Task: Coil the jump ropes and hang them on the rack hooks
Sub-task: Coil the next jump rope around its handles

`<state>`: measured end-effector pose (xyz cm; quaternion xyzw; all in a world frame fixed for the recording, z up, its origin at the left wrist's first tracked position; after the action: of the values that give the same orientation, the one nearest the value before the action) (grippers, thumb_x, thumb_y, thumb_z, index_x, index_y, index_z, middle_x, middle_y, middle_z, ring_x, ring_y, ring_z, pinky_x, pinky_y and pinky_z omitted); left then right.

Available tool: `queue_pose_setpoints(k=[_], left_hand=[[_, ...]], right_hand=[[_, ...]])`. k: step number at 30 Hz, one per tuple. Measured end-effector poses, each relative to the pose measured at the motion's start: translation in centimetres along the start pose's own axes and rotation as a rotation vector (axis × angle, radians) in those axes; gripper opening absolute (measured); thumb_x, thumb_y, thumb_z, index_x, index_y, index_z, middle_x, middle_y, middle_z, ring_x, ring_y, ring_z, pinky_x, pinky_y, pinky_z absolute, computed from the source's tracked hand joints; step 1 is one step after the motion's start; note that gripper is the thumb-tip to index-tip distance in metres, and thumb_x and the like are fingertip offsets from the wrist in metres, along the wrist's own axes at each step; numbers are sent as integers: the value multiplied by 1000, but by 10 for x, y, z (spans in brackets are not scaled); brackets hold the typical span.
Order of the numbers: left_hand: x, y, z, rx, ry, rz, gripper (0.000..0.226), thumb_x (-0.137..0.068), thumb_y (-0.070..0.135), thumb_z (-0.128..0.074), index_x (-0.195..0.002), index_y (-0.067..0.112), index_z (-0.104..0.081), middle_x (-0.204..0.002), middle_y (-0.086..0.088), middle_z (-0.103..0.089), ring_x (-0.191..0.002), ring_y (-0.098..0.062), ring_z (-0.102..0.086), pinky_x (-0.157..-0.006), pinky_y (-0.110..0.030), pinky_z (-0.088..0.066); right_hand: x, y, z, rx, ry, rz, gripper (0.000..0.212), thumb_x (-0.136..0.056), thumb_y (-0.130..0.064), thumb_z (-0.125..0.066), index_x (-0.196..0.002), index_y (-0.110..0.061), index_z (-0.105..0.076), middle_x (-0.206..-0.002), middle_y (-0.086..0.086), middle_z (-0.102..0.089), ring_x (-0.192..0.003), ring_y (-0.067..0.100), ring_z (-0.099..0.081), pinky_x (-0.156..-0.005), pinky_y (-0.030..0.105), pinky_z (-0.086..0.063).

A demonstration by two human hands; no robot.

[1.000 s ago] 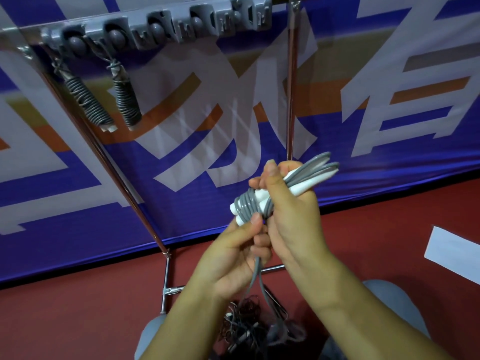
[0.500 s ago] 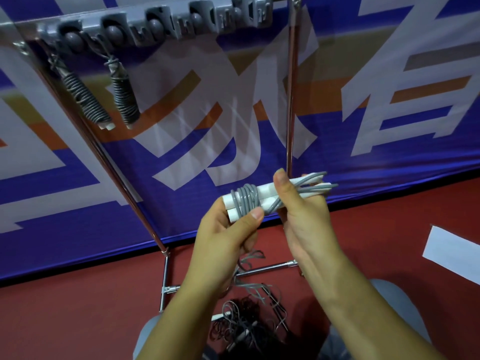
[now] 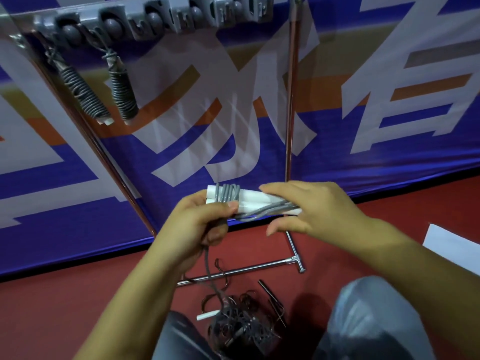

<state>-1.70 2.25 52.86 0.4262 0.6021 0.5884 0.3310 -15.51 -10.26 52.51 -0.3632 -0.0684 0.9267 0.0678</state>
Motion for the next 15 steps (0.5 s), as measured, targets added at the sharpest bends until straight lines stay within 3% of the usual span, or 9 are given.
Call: queue_pose_setpoints(k=[2,4,5,7,10,12,15], left_hand=[[-1,3,-1,-68,-68,42,16,-71,13,-59,-82,4,-63,-42,5,-41,-33,-5,-27,-36,-16,-15],[-1,3,-6,-125,-151,91,14,-70,12,-59,-82,4,-62,-42,5,-42,-33,-4,-28,-35,-16,-17],[0,3,-8,-156,-204,115,14,-69,10,-60,-82,4,-61,-43,4,-42,-33,-4,-28,-34,-15,-19],[1,3,-11,-207,-311,142,15,-70,8,-62,-84,5,-61,-47,5,-45,-35,-4,-30,-35,-15,-22],[1,8,-9,-197,-423,111,23,-68,11,-71,-89,6,-63,-51,4,-48,-37,-5,-32,-36,-14,-26],[0,13,-8,-184,-440,80,26,-66,17,-72,-90,7,-66,-55,0,-48,-39,-6,-33,-37,-15,-28],[-1,18,-8,-185,-429,33,37,-69,19,-71,-99,1,-64,-64,-10,-46,-41,-7,-35,-39,-16,-29]], right_hand=[[-2,-6,7,39,-147,-22,71,-75,-72,-45,-119,-20,-64,-89,-3,-73,-70,18,-69,-53,32,-55],[-3,-13,8,17,-469,-140,71,-73,-78,-39,-119,-28,-57,-87,-8,-68,-74,13,-64,-59,22,-48],[0,-16,7,-1,-615,-173,62,-72,-77,-40,-111,-30,-54,-82,-9,-64,-71,10,-59,-58,17,-40],[8,-21,5,-170,-772,-244,42,-77,-67,-53,-89,-28,-47,-69,-8,-55,-62,8,-52,-54,19,-36],[13,-24,5,-703,-665,-495,26,-82,-42,-68,-90,-20,-55,-76,2,-67,-70,15,-67,-60,34,-53],[14,-27,5,-991,-591,-625,17,-85,-24,-68,-99,-17,-60,-84,4,-72,-78,20,-72,-63,30,-56],[13,-32,9,-1193,-509,-695,36,-76,-24,-65,-111,-25,-58,-90,8,-73,-79,24,-72,-64,32,-58]])
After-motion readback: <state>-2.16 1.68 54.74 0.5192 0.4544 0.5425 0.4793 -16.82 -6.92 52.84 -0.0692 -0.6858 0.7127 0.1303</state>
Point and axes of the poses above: each hand's wrist, its own x-axis away from the middle knuckle, its own z-axis out of the back of the hand, y = z × x, the point moved 4 cm from there along -x, towards the middle knuckle
